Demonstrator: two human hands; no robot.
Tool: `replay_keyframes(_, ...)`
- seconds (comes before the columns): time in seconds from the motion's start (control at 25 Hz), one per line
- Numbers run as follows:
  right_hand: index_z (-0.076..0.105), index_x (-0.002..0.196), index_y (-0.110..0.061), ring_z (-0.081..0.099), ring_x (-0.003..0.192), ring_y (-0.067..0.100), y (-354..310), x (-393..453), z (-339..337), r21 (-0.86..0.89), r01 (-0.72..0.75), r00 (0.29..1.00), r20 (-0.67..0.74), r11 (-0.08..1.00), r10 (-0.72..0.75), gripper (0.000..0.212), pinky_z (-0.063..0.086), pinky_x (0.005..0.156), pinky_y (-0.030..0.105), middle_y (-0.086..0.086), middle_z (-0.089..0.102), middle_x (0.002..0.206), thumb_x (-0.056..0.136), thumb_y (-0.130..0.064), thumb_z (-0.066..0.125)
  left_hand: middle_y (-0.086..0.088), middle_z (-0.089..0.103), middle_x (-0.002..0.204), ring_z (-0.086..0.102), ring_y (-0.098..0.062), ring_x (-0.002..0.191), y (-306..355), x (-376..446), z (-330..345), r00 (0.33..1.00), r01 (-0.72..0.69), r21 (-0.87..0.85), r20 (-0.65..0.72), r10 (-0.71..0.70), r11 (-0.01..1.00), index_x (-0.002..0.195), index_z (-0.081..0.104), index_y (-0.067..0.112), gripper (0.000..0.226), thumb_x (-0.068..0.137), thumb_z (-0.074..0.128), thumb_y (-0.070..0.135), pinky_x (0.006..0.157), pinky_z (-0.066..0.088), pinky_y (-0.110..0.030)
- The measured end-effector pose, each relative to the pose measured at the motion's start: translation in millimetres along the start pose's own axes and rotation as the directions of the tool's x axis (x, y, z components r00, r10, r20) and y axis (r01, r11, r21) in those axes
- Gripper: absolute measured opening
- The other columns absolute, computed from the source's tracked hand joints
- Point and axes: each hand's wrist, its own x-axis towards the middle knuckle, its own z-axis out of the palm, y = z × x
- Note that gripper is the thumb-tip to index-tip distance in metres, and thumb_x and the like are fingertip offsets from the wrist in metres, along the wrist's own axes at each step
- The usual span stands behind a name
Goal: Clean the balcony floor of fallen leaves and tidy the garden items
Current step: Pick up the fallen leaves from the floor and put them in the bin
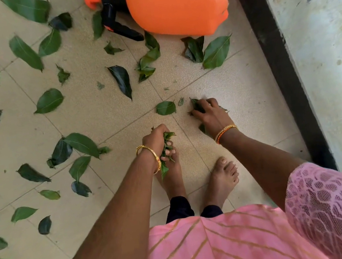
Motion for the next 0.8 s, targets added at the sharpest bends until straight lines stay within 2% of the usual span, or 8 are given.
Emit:
replay_keyframes(0.08,0.069,0.091,0.003,0.059,0.081,0.042,3.0,7.0,-7.3,0.057,0.028,1.000,0.005,0.998,-0.028,0.033,0.056,0.050,0.041,0.023,0.061,0.095,0.061,0.012,0.077,0.003,0.044,0.046,0.033,-0.011,0.029,1.7,-2.5,2.9,1.000,0.002,-0.014,0.013,-0.001,1.000,0.072,0.053,0.011,0.014,0.081,0.049,0.020,0.035,0.022,-0.014)
replay_keyframes(0.24,0.067,0.109,-0.001,0.056,0.101,0.036,10.3,21.4,-20.1,0.237,-0.115,0.993,0.035,0.965,0.109,0.026,0.047,0.078,0.037,0.019,0.061,0.108,0.088,0.003,0.053,-0.003,0.050,0.057,0.040,-0.012,0.033,6.9,-6.6,8.8,1.000,-0.011,-0.051,0.020,0.012,0.999,0.092,0.065,0.006,0.024,0.088,0.044,0.018,0.036,0.030,-0.014)
replay_keyframes(0.32,0.072,0.103,-0.006,0.061,0.096,0.029,6.4,23.3,-41.7,0.449,-0.258,0.964,0.060,0.855,0.259,0.021,0.047,0.080,0.030,0.013,0.067,0.103,0.087,-0.004,0.059,-0.007,0.058,0.065,0.044,-0.013,0.035,9.7,-10.5,11.2,0.999,-0.005,-0.091,0.045,0.009,0.996,0.099,0.062,0.003,0.022,0.090,0.045,0.015,0.034,0.033,-0.014)
replay_keyframes(0.44,0.072,0.093,-0.016,0.060,0.080,0.011,-14.3,14.9,-79.3,0.702,-0.449,0.890,0.299,0.552,0.345,0.017,0.049,0.075,0.020,-0.001,0.068,0.085,0.077,-0.009,0.073,-0.011,0.066,0.082,0.049,-0.014,0.037,14.6,-19.1,17.1,0.995,0.011,-0.155,0.102,0.005,0.988,0.092,0.061,0.005,0.014,0.092,0.050,0.014,0.034,0.035,-0.015)
replay_keyframes(0.52,0.060,0.096,-0.020,0.056,0.064,0.009,-33.7,3.8,-94.9,0.724,-0.516,0.854,0.395,0.458,0.338,0.029,0.047,0.057,0.016,-0.003,0.062,0.072,0.074,-0.007,0.075,-0.013,0.063,0.078,0.051,-0.016,0.041,15.0,-25.2,20.2,0.989,0.003,-0.191,0.149,0.026,0.982,0.086,0.062,0.005,0.020,0.093,0.056,0.024,0.034,0.037,-0.016)
replay_keyframes(0.6,0.050,0.103,-0.017,0.054,0.058,0.013,-54.1,-5.8,-101.5,0.716,-0.536,0.841,0.402,0.447,0.363,0.033,0.044,0.050,0.019,0.001,0.059,0.068,0.078,-0.002,0.065,-0.013,0.065,0.074,0.056,-0.019,0.047,13.3,-30.5,20.6,0.984,-0.033,-0.154,0.168,0.059,0.988,0.089,0.065,0.006,0.030,0.091,0.060,0.035,0.036,0.042,-0.019)
replay_keyframes(0.72,0.053,0.104,-0.017,0.058,0.062,0.016,-77.8,-12.0,-99.3,0.708,-0.581,0.801,0.412,0.401,0.434,0.033,0.051,0.059,0.027,0.005,0.063,0.071,0.078,0.003,0.054,-0.011,0.067,0.075,0.059,-0.017,0.047,11.9,-37.0,14.2,0.995,-0.077,0.003,0.061,0.077,0.997,0.093,0.067,0.006,0.030,0.090,0.062,0.035,0.039,0.046,-0.020)
replay_keyframes(0.8,0.058,0.100,-0.018,0.063,0.072,0.018,-83.4,-10.6,-95.0,0.743,-0.616,0.775,0.510,0.262,0.374,0.031,0.056,0.068,0.031,0.004,0.067,0.080,0.077,0.002,0.060,-0.012,0.065,0.072,0.056,-0.017,0.043,10.2,-35.8,4.9,0.996,-0.067,0.050,-0.060,0.070,0.996,0.089,0.065,0.004,0.027,0.091,0.058,0.030,0.038,0.044,-0.019)
